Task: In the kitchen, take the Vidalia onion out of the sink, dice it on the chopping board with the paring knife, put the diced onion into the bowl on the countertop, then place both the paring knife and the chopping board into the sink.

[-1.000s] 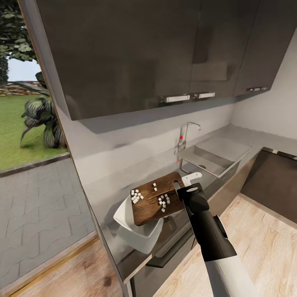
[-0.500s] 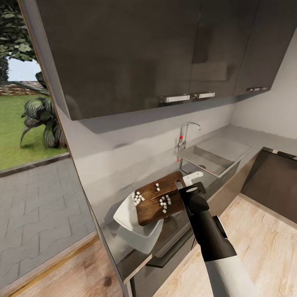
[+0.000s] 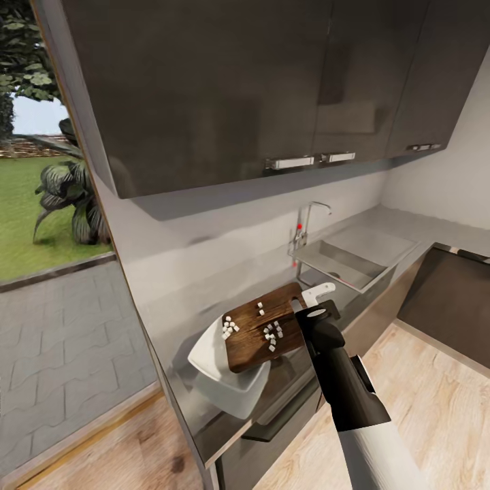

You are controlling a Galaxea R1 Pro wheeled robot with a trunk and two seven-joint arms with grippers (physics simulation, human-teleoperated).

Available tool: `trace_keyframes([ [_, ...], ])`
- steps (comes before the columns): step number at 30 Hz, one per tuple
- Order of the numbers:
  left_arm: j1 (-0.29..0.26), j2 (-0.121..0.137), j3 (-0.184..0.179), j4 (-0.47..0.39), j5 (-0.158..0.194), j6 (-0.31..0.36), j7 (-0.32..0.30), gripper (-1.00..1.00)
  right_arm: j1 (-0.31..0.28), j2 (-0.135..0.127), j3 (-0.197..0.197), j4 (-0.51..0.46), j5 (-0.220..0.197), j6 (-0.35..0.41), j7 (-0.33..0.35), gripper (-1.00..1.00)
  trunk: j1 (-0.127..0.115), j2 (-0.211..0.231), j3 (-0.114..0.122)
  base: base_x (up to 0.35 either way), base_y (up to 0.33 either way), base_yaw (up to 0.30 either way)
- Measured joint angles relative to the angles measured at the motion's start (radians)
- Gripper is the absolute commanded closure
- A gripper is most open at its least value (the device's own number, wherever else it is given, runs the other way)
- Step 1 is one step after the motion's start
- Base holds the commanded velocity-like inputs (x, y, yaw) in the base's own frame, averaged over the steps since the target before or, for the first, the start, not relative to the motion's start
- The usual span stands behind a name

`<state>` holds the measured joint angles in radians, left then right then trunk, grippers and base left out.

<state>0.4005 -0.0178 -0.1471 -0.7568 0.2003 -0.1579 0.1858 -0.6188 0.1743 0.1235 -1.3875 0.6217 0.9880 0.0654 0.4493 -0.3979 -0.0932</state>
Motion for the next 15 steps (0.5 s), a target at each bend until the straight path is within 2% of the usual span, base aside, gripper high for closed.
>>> trace_keyframes([
  [5, 0.000, 0.000, 0.000, 0.000, 0.000, 0.000, 0.001, -1.00, 0.000, 0.000, 0.000, 0.000, -0.004, 0.001, 0.000, 1.00, 0.000, 0.000, 0.000, 0.000, 0.108, 0.000],
  [15, 0.000, 0.000, 0.000, 0.000, 0.000, 0.000, 0.001, -1.00, 0.000, 0.000, 0.000, 0.000, -0.002, 0.000, 0.000, 1.00, 0.000, 0.000, 0.000, 0.000, 0.006, 0.000],
])
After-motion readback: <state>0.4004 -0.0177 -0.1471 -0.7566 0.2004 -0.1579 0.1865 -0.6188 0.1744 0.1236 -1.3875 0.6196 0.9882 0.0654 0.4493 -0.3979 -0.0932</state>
